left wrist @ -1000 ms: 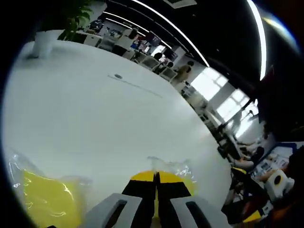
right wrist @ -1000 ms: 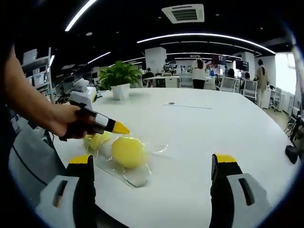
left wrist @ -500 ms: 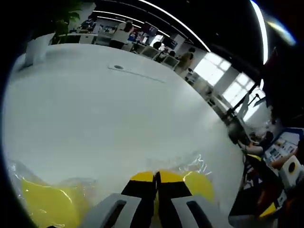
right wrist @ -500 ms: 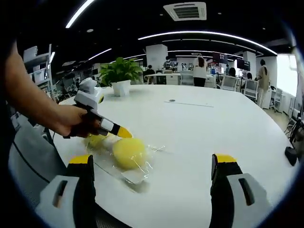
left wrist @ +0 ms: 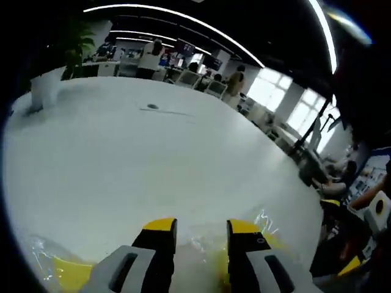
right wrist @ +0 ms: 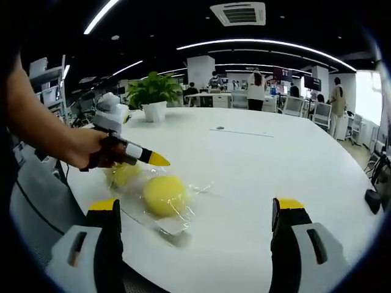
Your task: Compare the silicone blocks by pressing each to a similar depth, holding the contact briefly, and releasing to observe deformation and rebound differences across the visible hardness samples.
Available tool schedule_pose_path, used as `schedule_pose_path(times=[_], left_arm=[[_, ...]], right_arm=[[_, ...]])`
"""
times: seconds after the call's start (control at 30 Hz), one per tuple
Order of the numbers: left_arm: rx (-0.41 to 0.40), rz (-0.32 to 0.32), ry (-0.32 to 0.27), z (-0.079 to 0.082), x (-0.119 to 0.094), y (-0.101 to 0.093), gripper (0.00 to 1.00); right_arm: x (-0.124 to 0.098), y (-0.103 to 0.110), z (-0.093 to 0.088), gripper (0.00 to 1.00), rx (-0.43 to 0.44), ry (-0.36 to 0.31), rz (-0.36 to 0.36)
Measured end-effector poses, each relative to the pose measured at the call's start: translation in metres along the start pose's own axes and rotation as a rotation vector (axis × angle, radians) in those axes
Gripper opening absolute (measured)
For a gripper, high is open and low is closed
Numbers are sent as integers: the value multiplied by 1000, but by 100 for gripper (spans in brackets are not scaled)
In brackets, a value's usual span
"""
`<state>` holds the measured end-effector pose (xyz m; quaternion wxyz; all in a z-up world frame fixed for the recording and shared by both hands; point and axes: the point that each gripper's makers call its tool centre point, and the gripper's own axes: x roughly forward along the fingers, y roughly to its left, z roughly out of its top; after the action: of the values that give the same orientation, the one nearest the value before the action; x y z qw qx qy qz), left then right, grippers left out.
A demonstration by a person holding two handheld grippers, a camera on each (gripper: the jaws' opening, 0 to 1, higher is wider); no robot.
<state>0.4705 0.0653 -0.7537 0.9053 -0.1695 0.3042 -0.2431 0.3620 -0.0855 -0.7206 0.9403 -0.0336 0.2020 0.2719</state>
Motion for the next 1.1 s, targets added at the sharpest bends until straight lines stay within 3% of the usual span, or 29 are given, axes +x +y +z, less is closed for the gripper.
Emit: schedule_pose_path(times=[0.1, 0.23, 0.33, 0.43, 0.53, 0.6, 0.7, 0.77, 0.83, 1.0, 1.1], left_arm=[[30, -41, -76, 20, -12, -7, 49], [36, -69, -101, 34, -25, -5, 82], [123, -97, -137, 47, -38, -5, 88], [175, -56, -106, 53, -53, 12, 100], [276, -46, -143, 69, -76, 20, 100], [291, -55, -158, 73, -97, 21, 100], [292, -52, -141, 66, -123, 29, 100], [336, -27, -145, 60, -139, 39, 100], [346, -23, -150, 54, -153, 39, 100], [338, 26, -207, 44, -190, 51, 100], [328, 69, -205, 23, -203, 61, 100]], right_arm=[[1, 1, 0, 96, 7, 4, 4], [2, 6, -1, 96, -6, 13, 24], [2, 7, 0, 96, -11, 12, 32], [2, 6, 0, 96, -8, 10, 25], [0, 4, 3, 96, 10, 0, 19], [-2, 3, 4, 96, 18, -7, 19], [-4, 1, 6, 96, 40, -15, 25], [-4, 2, 4, 96, 40, -6, 34], [-4, 8, 6, 96, 57, -14, 75], [-2, 4, 3, 96, 38, 3, 71], [-2, 7, 4, 96, 36, 1, 77]])
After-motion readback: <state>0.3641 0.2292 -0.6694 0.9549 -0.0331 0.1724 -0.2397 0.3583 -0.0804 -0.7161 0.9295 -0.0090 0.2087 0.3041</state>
